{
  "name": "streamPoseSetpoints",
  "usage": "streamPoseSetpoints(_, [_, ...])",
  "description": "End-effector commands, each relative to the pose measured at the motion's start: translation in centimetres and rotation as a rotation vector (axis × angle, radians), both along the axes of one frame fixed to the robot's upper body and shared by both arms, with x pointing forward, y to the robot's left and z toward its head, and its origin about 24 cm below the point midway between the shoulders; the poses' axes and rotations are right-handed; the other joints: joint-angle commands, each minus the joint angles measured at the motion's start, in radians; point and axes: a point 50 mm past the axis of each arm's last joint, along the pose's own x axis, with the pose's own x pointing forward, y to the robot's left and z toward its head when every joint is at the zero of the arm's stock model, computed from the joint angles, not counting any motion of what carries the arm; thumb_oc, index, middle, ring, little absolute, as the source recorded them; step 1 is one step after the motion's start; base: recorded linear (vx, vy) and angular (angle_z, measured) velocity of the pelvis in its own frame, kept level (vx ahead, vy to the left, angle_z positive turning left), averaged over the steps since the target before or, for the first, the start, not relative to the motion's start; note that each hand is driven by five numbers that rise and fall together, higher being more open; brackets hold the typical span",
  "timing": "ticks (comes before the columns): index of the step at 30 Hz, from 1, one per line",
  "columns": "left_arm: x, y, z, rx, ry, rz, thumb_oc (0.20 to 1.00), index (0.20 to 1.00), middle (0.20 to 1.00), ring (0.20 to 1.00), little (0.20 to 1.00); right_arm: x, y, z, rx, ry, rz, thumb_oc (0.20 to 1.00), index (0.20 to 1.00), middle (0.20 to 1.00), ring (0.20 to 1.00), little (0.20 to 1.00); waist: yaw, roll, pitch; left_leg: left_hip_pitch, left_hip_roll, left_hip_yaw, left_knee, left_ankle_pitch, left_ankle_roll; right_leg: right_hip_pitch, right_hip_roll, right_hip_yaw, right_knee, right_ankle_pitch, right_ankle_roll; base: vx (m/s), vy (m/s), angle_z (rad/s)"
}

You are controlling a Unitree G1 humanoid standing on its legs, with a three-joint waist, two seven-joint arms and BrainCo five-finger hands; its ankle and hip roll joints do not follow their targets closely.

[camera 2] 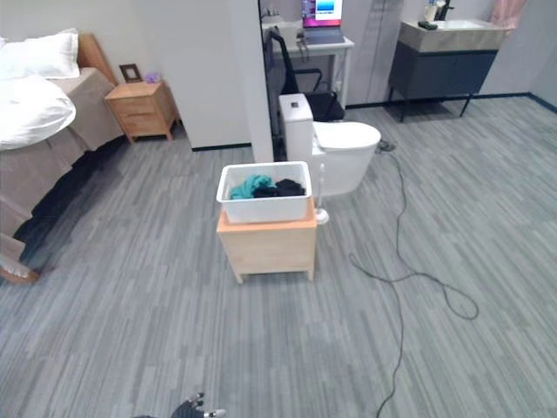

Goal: Grab the laundry basket,head to the washer,open it,put in the laundry and shut it.

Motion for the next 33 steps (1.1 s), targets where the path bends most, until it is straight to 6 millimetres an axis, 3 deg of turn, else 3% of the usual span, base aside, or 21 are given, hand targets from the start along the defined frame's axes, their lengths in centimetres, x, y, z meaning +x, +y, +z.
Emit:
streamPoseSetpoints(1, [1.3,0.8,0.4,0.026,-0.031,0.002,1.000,1.000,1.000,1.000,1.000,-0.7,0.9,-0.3,0.020,0.060,0.047,1.000,1.000,1.000,1.000,1.000,0.014,-0.042,-0.003,-0.022,0.068,-0.044,-0.067,0.018,-0.082,0.042,-0.117,0.013,-0.043,-0.007,0.106,0.00,0.000,0.00])
streamPoseSetpoints(8, [1.6,1.0,0.5,0.030,-0.045,0.009,1.000,1.000,1.000,1.000,1.000,-0.4,0.8,-0.3,0.018,0.047,0.024,1.000,1.000,1.000,1.000,1.000,0.010,-0.039,0.007,-0.024,0.082,-0.044,-0.067,0.024,-0.088,0.039,-0.103,0.016,-0.043,-0.015,0.097,0.00,-0.043,0.00])
streamPoseSetpoints(13, [2.0,1.6,0.7,0.033,-0.063,0.047,1.000,1.000,1.000,1.000,1.000,0.4,0.8,-0.2,0.022,0.013,0.004,1.000,1.000,1.000,1.000,1.000,0.013,-0.043,0.046,-0.025,0.126,-0.041,-0.052,0.056,-0.102,0.038,-0.063,0.061,-0.043,-0.034,0.060,-0.02,-0.130,-0.03])
streamPoseSetpoints(15, [2.4,1.7,0.9,0.019,-0.079,0.068,1.000,1.000,1.000,1.000,1.000,0.7,0.6,-0.1,0.019,0.002,-0.003,1.000,1.000,1.000,1.000,1.000,0.024,-0.056,0.085,-0.097,0.133,-0.055,0.091,0.030,-0.109,0.044,-0.048,0.063,-0.043,-0.038,0.034,-0.09,-0.205,-0.02])
streamPoseSetpoints(16, [3.0,1.3,1.0,0.002,-0.095,0.087,1.000,1.000,1.000,1.000,1.000,1.2,0.3,0.1,0.011,-0.013,-0.004,1.000,1.000,1.000,1.000,1.000,0.035,-0.058,0.133,-0.213,0.128,-0.076,0.301,0.071,-0.121,0.054,-0.036,0.050,-0.037,-0.047,0.009,-0.08,-0.234,-0.01])
streamPoseSetpoints(17, [3.1,1.3,1.0,-0.003,-0.097,0.090,1.000,1.000,1.000,1.000,1.000,1.4,0.1,0.2,0.003,-0.018,-0.006,1.000,1.000,1.000,1.000,1.000,0.036,-0.060,0.143,-0.254,0.124,-0.074,0.363,0.098,-0.118,0.054,-0.034,0.040,-0.034,-0.055,0.002,-0.06,-0.162,0.08])
streamPoseSetpoints(18, [3.1,1.3,1.0,-0.003,-0.097,0.090,1.000,1.000,1.000,1.000,1.000,1.4,0.0,0.2,0.003,-0.018,-0.006,1.000,1.000,1.000,1.000,1.000,0.036,-0.058,0.144,-0.257,0.127,-0.075,0.372,0.093,-0.119,0.054,-0.031,0.041,-0.034,-0.055,0.001,0.11,-0.116,0.00])
streamPoseSetpoints(19, [2.8,1.3,0.9,-0.003,-0.090,0.095,1.000,1.000,1.000,1.000,1.000,1.4,-0.3,0.3,-0.004,-0.022,-0.010,1.000,1.000,1.000,1.000,1.000,0.034,-0.067,0.146,-0.301,0.138,-0.033,0.402,0.079,-0.117,0.070,-0.022,0.030,-0.041,-0.076,0.002,0.07,-0.059,-0.02])
streamPoseSetpoints(20, [2.8,1.3,1.0,-0.004,-0.091,0.094,1.000,1.000,1.000,1.000,1.000,1.5,-0.3,0.3,-0.004,-0.023,-0.010,1.000,1.000,1.000,1.000,1.000,0.033,-0.069,0.144,-0.309,0.134,-0.026,0.396,0.095,-0.107,0.059,-0.028,0.023,-0.038,-0.068,0.000,0.20,-0.073,0.02])
streamPoseSetpoints(21, [2.5,1.4,0.9,-0.005,-0.085,0.101,1.000,1.000,1.000,1.000,1.000,1.2,-0.5,0.3,-0.009,-0.015,-0.011,1.000,1.000,1.000,1.000,1.000,0.039,-0.072,0.140,-0.302,0.142,0.002,0.341,0.064,-0.111,0.075,-0.025,0.027,-0.043,-0.087,0.005,0.18,0.024,0.17])
streamPoseSetpoints(22, [2.3,1.5,0.8,-0.004,-0.081,0.110,1.000,1.000,1.000,1.000,1.000,1.1,-0.7,0.3,-0.013,-0.015,-0.016,1.000,1.000,1.000,1.000,1.000,0.044,-0.077,0.133,-0.308,0.139,0.016,0.264,0.068,-0.108,0.079,-0.027,0.023,-0.043,-0.095,0.011,0.41,0.056,0.26])
streamPoseSetpoints(23, [2.1,1.7,0.8,-0.003,-0.079,0.130,1.000,1.000,1.000,1.000,1.000,1.3,-0.7,0.4,-0.009,-0.031,-0.028,1.000,1.000,1.000,1.000,1.000,0.053,-0.076,0.121,-0.310,0.131,0.018,0.106,0.111,-0.110,0.085,-0.020,0.019,-0.043,-0.117,0.021,0.28,0.070,0.19])
streamPoseSetpoints(24, [2.1,1.7,0.8,-0.003,-0.079,0.130,1.000,1.000,1.000,1.000,1.000,1.3,-0.7,0.4,-0.009,-0.031,-0.028,1.000,1.000,1.000,1.000,1.000,0.053,-0.077,0.120,-0.308,0.130,0.019,0.101,0.113,-0.110,0.085,-0.021,0.019,-0.043,-0.118,0.021,0.28,0.079,0.06])
streamPoseSetpoints(26, [2.2,1.9,0.8,0.004,-0.078,0.150,1.000,1.000,1.000,1.000,1.000,2.1,-0.5,0.4,0.003,-0.061,-0.039,1.000,1.000,1.000,1.000,1.000,0.061,-0.080,0.112,-0.349,0.125,0.040,-0.045,0.151,-0.112,0.111,-0.007,0.019,-0.043,-0.151,0.030,0.32,0.101,-0.01])
streamPoseSetpoints(30, [1.8,2.6,0.8,0.011,-0.071,0.192,1.000,1.000,1.000,1.000,1.000,2.1,0.1,0.3,0.021,-0.059,-0.039,1.000,1.000,1.000,1.000,1.000,0.076,-0.097,0.086,-0.338,0.136,0.102,-0.024,0.185,-0.103,0.164,-0.019,0.024,-0.027,-0.167,0.050,0.47,0.171,-0.11])
streamPoseSetpoints(31, [2.2,3.2,1.1,0.024,-0.084,0.196,1.000,1.000,1.000,1.000,1.000,2.1,0.2,0.3,0.026,-0.057,-0.044,1.000,1.000,1.000,1.000,1.000,0.092,-0.116,0.085,-0.375,0.118,0.094,0.096,0.159,-0.084,0.167,-0.051,0.024,0.054,-0.174,0.053,0.47,0.202,-0.13])
streamPoseSetpoints(33, [2.4,3.5,1.2,0.030,-0.093,0.198,1.000,1.000,1.000,1.000,1.000,2.4,0.4,0.3,0.033,-0.065,-0.051,1.000,1.000,1.000,1.000,1.000,0.099,-0.130,0.081,-0.379,0.098,0.097,0.141,0.124,-0.063,0.156,-0.082,0.028,0.122,-0.151,0.071,0.41,0.218,-0.26])
